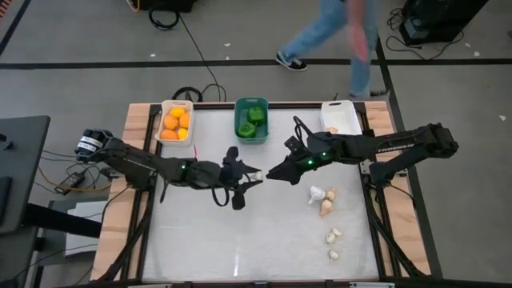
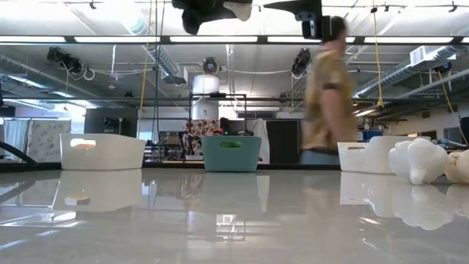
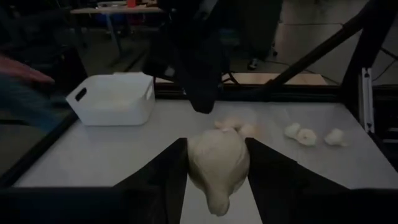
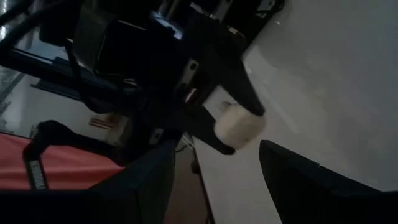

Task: Sort produce into baskets
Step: Put the bottom left white garlic into the right white bin

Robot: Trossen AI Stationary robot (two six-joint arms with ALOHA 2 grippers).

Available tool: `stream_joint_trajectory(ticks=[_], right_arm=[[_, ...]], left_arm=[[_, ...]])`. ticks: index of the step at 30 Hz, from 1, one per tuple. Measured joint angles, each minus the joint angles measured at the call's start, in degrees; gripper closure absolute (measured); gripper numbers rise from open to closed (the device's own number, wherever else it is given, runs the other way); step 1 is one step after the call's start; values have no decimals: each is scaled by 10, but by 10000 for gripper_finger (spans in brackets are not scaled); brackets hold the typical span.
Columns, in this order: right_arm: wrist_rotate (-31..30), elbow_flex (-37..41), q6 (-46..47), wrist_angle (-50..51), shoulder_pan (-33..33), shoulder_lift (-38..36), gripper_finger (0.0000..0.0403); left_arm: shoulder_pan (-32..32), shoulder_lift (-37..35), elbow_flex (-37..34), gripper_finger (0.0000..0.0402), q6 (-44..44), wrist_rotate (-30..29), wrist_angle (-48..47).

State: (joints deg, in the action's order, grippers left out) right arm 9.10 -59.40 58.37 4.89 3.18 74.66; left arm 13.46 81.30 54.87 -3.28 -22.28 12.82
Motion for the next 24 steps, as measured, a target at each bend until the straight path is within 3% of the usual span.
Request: stream_joint_trajectory(ticks=[13,19,24], right_arm=[[-5,0,15,-7,-3,26,158],[10,0,9,-87,-4,49,158],[15,1,11,-84,-10,50,163]], left_arm=[[-4,0,0,243,66,0,58],[-4,0,0,243,78,0,70],[-4,0,0,243,78,0,72]])
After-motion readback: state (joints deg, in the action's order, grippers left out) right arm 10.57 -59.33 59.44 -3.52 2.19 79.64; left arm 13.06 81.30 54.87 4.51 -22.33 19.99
